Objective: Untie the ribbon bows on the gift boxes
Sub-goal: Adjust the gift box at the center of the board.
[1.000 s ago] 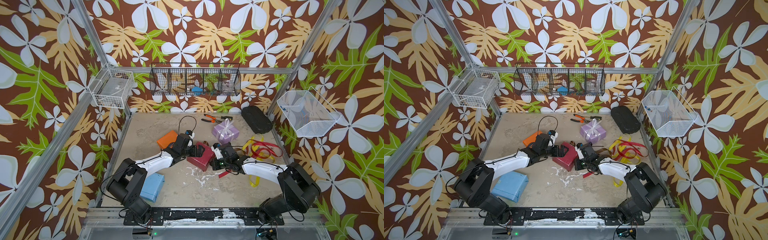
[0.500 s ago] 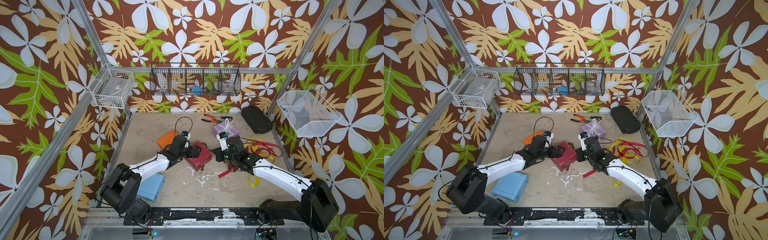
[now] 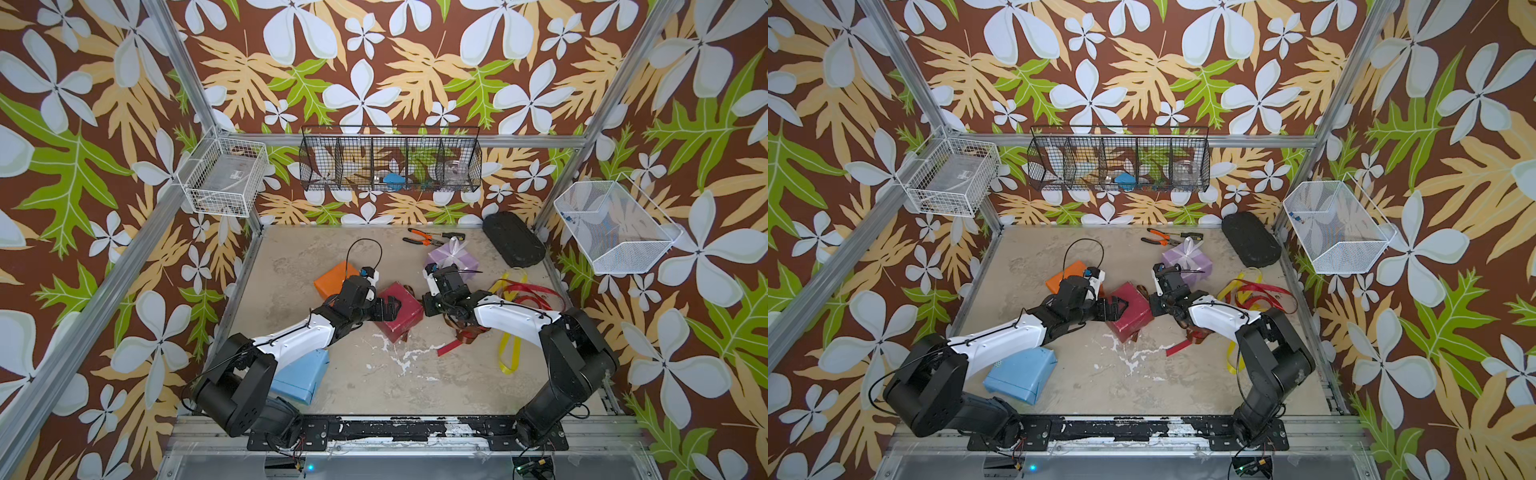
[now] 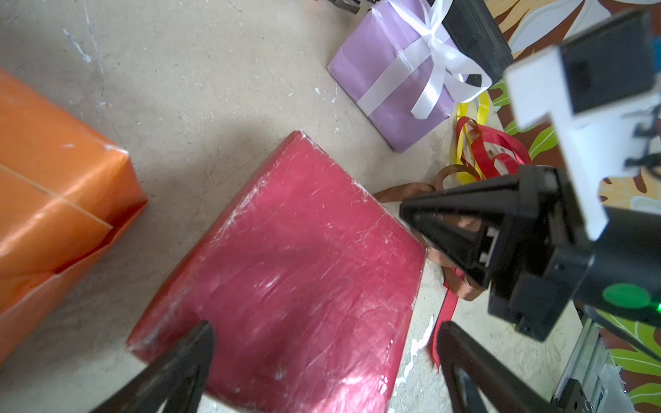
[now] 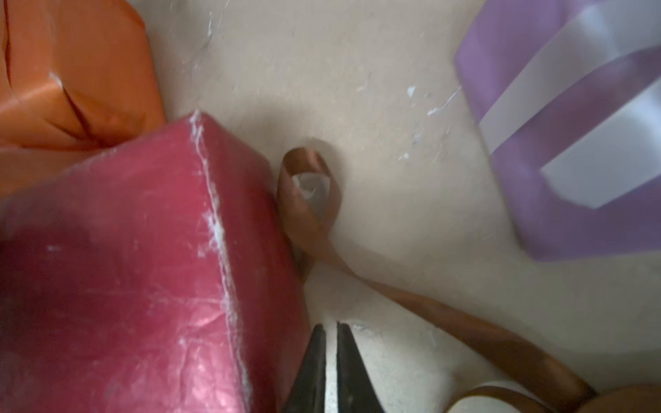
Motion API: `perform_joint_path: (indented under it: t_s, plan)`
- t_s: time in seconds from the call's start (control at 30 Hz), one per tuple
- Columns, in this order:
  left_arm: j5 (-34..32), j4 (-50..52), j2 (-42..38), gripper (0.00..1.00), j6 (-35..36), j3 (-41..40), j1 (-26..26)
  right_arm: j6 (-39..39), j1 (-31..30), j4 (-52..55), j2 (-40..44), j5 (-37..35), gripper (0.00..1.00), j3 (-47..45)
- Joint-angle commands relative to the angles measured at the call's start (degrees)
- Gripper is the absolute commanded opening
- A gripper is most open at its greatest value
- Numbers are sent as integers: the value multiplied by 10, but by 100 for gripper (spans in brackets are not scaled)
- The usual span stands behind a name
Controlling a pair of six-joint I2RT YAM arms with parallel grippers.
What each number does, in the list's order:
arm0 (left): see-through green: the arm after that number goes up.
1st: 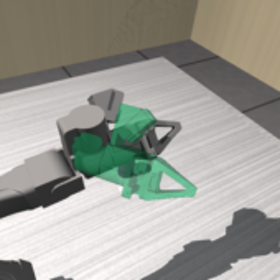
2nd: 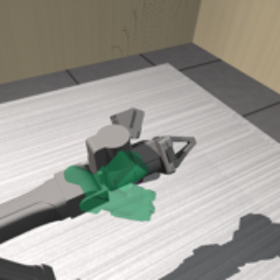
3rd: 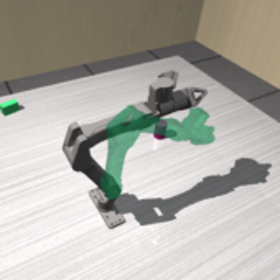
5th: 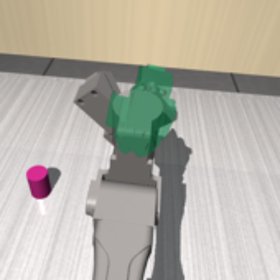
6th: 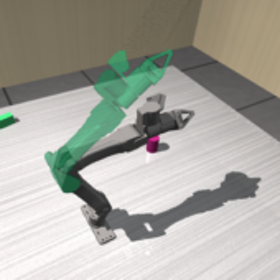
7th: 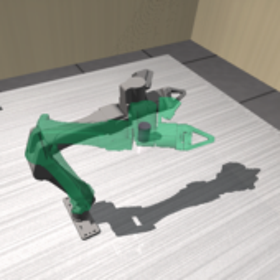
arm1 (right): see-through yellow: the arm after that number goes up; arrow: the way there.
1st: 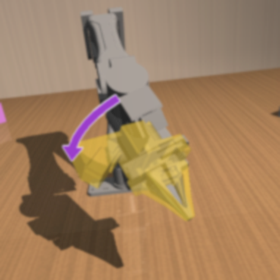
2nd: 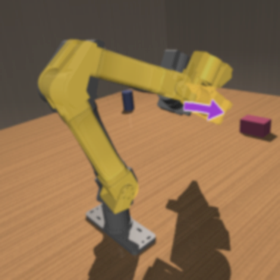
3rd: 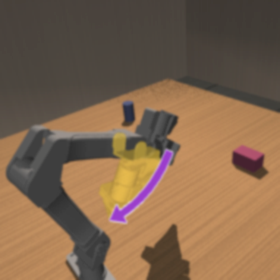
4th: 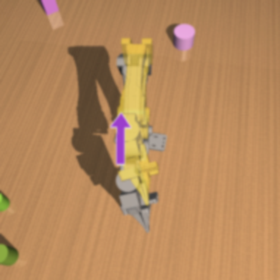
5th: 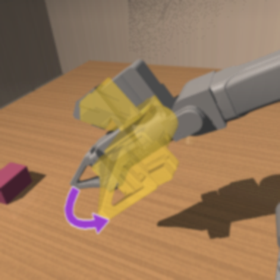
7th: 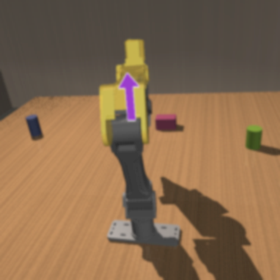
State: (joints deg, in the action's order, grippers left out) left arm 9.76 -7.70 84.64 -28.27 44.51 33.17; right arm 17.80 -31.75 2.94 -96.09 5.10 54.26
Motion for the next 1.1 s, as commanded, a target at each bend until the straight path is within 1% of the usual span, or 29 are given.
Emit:
perform_joint_path:
  t_s: [0.0,0.1,0.2,0.3,0.37,0.5,0.57,0.63,0.67,0.83,0.93,1.0,1.07]
  plan:
    - [1,15,15,100,1,-3,0,3,-2,-39,10,83,13,-22]
    - [1,8,31,100,1,5,-1,20,-5,-70,33,148,13,-59]
    - [6,12,50,100,6,21,-1,40,-21,-110,54,211,13,-96]
    - [6,20,55,100,11,28,-1,46,-40,-128,66,234,13,-115]
    - [-5,30,51,100,15,28,-1,45,-38,-121,75,217,13,-123]
    - [-43,51,27,100,26,21,-1,29,-25,-20,92,49,17,-85]
    - [-52,51,15,100,26,15,-1,36,-14,4,90,-7,26,-67]
    - [-52,51,13,100,26,16,-1,39,-11,12,74,-32,35,-49]
    - [-50,51,13,100,25,17,-1,40,-11,14,59,-35,39,-36]
    - [-45,48,15,100,24,18,-2,46,-11,5,-28,-26,41,18]
    - [-40,48,16,100,25,18,-1,55,-11,-16,-60,-24,47,29]
    - [-37,45,17,100,25,17,-1,56,-11,-38,-73,-10,48,32]
    - [-35,43,19,100,25,16,-1,60,-11,-64,-84,19,51,33]
